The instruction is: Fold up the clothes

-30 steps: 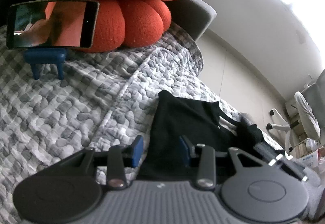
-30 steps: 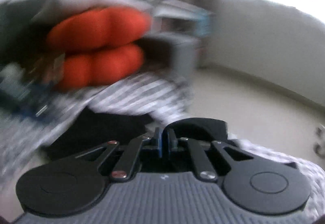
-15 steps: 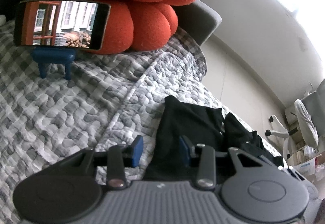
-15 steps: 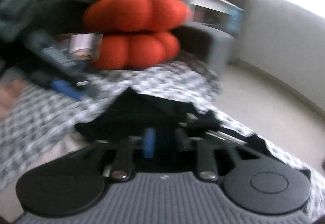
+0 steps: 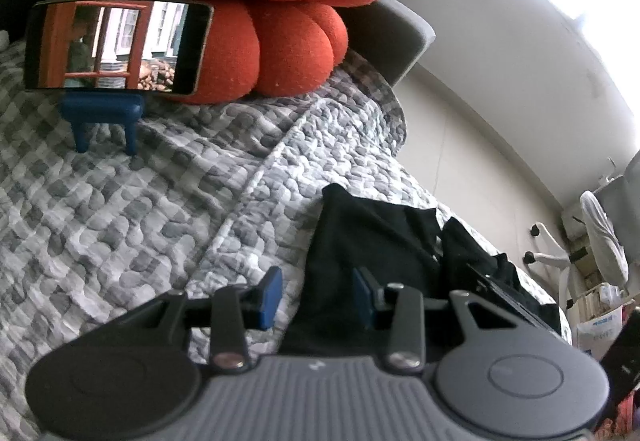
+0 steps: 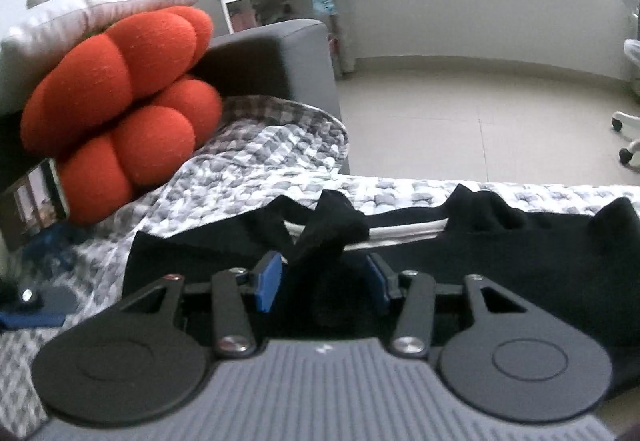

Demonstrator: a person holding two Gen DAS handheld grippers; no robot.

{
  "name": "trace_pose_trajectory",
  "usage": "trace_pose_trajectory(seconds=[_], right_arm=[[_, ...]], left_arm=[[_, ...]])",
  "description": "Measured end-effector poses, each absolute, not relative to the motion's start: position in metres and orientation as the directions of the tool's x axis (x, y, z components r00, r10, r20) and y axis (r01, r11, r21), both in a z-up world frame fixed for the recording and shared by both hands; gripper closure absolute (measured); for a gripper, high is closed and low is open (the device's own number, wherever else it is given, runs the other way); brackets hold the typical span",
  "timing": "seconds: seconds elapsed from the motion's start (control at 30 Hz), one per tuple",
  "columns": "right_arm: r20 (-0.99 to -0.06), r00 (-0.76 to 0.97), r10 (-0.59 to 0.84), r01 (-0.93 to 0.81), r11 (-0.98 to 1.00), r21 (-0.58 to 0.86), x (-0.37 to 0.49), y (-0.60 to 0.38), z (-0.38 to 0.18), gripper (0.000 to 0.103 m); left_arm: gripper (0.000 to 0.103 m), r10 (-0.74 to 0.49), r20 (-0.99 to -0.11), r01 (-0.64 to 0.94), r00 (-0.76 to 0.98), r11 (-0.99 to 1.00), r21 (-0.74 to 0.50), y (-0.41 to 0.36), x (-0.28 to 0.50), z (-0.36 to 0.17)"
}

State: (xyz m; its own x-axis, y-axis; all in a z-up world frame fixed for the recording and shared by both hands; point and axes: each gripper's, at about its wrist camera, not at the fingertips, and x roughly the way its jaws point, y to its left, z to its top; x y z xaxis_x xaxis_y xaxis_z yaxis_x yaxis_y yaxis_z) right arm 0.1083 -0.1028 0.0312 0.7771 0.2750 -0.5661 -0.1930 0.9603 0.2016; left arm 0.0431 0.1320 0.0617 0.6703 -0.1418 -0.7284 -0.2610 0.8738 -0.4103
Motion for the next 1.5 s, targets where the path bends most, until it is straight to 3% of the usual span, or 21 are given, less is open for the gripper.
trace_pose_trajectory(seconds=[0.03, 0.07, 0.1, 0.2, 0.37, 0.63, 0.77, 1.1, 1.33, 1.5], right_arm=[[-0.563, 0.781, 0.271, -0.203, 0.962, 0.182, 0.109, -0.1, 0.03, 0.06], [-0.559, 0.785, 0.268, -0.215, 0.963, 0.16, 0.109, -0.097, 0.029, 0.076], [-0.55, 0.792, 0.264, -0.229, 0.964, 0.133, 0.107, -0.094, 0.031, 0.084], [-0.507, 0.818, 0.272, -0.276, 0.959, 0.068, 0.098, -0.087, 0.039, 0.091], [-0.41, 0.842, 0.351, -0.397, 0.918, -0.029, 0.069, -0.073, 0.066, 0.091], [-0.571, 0.682, 0.457, -0.656, 0.728, -0.2, 0.04, -0.022, 0.044, 0.085], [-0.582, 0.668, 0.463, -0.662, 0.728, -0.18, 0.035, -0.036, 0.054, 0.066], [-0.627, 0.642, 0.441, -0.657, 0.738, -0.155, 0.027, -0.059, 0.049, 0.065], [-0.626, 0.698, 0.346, -0.48, 0.876, -0.051, 0.056, -0.1, 0.053, 0.064], [-0.611, 0.781, 0.126, -0.159, 0.987, 0.0, 0.08, -0.177, 0.057, 0.062]], left_arm=[[0.063, -0.142, -0.728, -0.262, 0.67, 0.873, -0.411, 0.133, 0.043, 0.062], [0.063, -0.142, -0.728, -0.262, 0.671, 0.873, -0.412, 0.133, 0.043, 0.062], [0.063, -0.142, -0.727, -0.262, 0.671, 0.873, -0.412, 0.133, 0.043, 0.062], [0.063, -0.142, -0.724, -0.268, 0.675, 0.867, -0.42, 0.137, 0.042, 0.063], [0.063, -0.136, -0.718, -0.294, 0.682, 0.849, -0.44, 0.147, 0.041, 0.065], [0.063, -0.121, -0.722, -0.347, 0.682, 0.814, -0.465, 0.172, 0.036, 0.063], [0.063, -0.149, -0.725, -0.337, 0.672, 0.811, -0.479, 0.172, 0.037, 0.06], [0.059, -0.244, -0.702, -0.249, 0.669, 0.816, -0.522, 0.147, 0.042, 0.055], [0.053, -0.245, -0.704, -0.208, 0.666, 0.845, -0.492, 0.132, 0.055, 0.048], [0.055, -0.202, -0.702, -0.16, 0.683, 0.896, -0.414, 0.117, 0.064, 0.049]])
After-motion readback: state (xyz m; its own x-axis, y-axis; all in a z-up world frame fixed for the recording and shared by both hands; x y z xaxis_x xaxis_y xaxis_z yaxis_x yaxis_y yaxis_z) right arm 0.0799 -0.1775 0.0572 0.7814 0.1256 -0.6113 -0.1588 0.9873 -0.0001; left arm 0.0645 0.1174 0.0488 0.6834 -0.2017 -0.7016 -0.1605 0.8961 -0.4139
